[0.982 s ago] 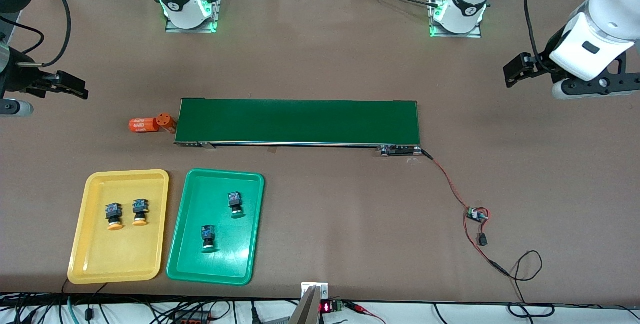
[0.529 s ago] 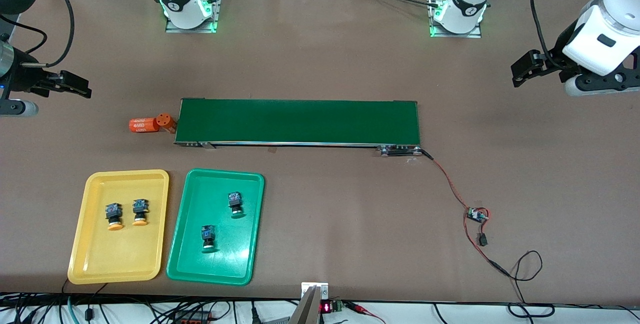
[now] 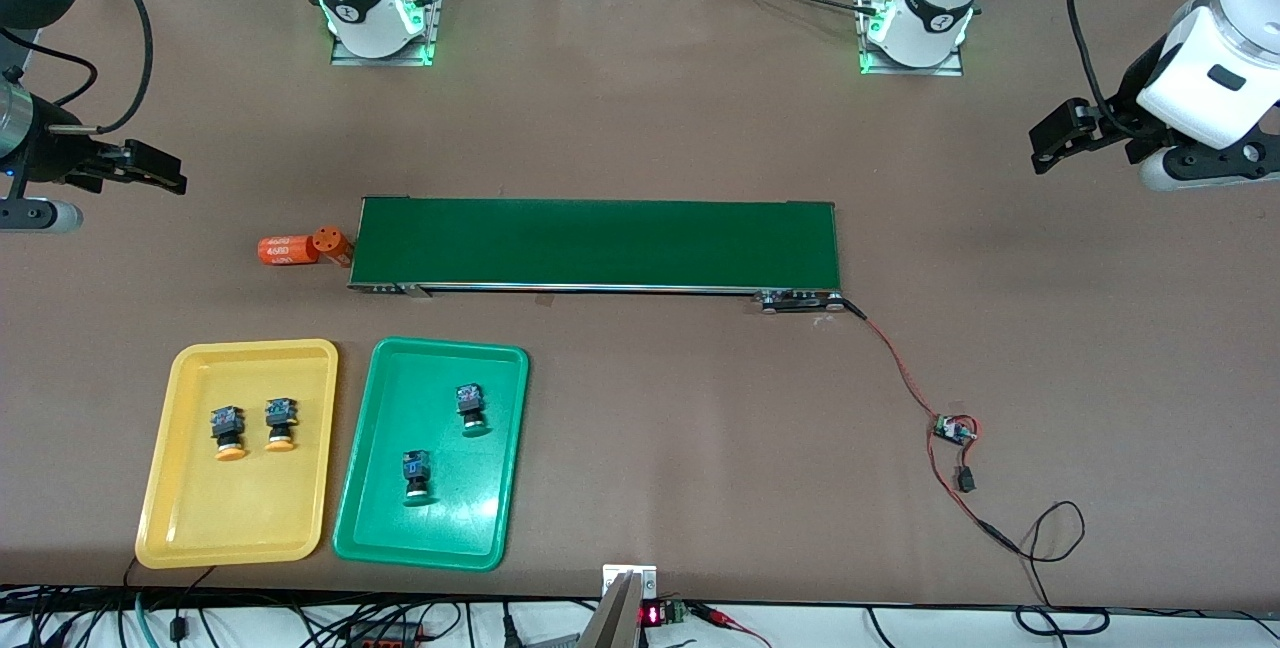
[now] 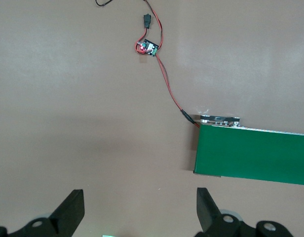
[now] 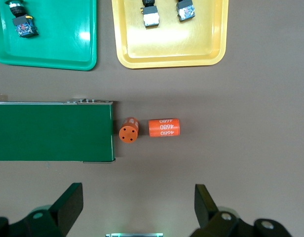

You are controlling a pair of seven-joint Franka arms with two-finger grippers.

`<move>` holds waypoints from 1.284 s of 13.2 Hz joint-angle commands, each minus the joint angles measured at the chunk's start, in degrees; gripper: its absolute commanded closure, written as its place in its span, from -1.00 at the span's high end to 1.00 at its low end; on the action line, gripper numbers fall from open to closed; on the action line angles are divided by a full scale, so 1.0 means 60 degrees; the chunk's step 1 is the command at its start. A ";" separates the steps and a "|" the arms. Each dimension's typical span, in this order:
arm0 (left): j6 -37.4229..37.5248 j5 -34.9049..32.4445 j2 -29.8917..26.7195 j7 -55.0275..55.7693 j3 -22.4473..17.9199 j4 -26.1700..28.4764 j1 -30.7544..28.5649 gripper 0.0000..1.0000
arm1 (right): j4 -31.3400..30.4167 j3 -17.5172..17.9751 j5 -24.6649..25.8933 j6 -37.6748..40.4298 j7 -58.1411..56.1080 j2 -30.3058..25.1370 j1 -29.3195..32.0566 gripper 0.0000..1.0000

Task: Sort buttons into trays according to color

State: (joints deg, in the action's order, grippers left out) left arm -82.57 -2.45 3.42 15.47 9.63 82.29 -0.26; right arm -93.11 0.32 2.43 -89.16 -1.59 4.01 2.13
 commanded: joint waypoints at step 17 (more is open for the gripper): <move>0.0241 -0.0090 0.0059 0.0072 0.0079 -0.0296 -0.0045 1.00 | -0.0053 -0.0024 -0.0142 0.0226 0.0280 -0.0096 0.0012 1.00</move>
State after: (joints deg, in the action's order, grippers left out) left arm -82.56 -2.45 3.42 15.48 9.70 82.19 -0.26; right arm -93.11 0.12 2.43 -88.18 -0.50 4.00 2.23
